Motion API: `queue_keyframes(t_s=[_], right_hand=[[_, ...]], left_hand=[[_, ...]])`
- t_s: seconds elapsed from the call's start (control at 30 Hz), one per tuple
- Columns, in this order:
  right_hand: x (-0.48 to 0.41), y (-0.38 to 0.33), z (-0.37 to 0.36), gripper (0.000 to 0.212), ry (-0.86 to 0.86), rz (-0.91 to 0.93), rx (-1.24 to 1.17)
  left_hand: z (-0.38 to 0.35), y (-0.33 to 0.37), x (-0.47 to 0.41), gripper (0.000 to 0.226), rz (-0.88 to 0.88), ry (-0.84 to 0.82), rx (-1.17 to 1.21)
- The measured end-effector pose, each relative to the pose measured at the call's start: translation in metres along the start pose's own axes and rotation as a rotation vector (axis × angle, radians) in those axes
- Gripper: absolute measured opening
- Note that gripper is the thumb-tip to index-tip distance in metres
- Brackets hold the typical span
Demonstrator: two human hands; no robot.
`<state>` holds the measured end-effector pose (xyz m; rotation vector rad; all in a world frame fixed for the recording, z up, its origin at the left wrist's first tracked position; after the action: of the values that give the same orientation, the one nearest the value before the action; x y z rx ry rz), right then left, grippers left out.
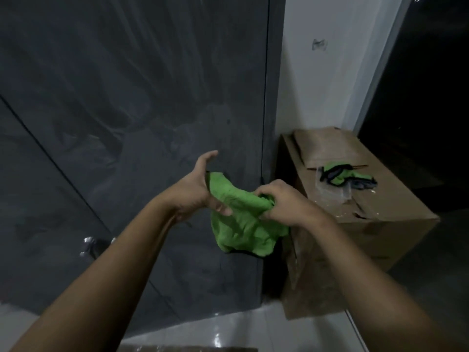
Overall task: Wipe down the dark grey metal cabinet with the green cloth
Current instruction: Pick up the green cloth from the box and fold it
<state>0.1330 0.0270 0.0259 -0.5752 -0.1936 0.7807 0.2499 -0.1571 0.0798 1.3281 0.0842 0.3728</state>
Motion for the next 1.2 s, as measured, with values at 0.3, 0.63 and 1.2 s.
queue_keyframes(t_s=[0.3,0.63,1.2], right_hand=[[0.018,-0.057,0.018,0.023,0.087,-0.152,0.532],[0.021,-0.139,-0.02,0.03,0.197,-0.03,-0.097],[0.021,-0.251,-0.049,0.023,-0.012,0.034,-0.59]], left_hand=[[0.032,-0.008,0.016,0.035,-0.351,0.192,-0.738],[0.131,-0.036,0.058,0.025,-0.171,0.05,-0.852],[0.239,-0.008,0.127,0.016,-0.146,0.31,0.299]])
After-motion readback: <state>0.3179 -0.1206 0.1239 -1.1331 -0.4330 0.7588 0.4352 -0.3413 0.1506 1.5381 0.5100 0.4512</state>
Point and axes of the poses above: each hand's wrist, its own x-axis away from the middle knuckle, its own z-axis out of the back of the hand, y = z × x, the point moved 2 cm from there along -x, towards the middle knuckle, and after that the axes turned 6 degrees about y, right-handed, at the moved point
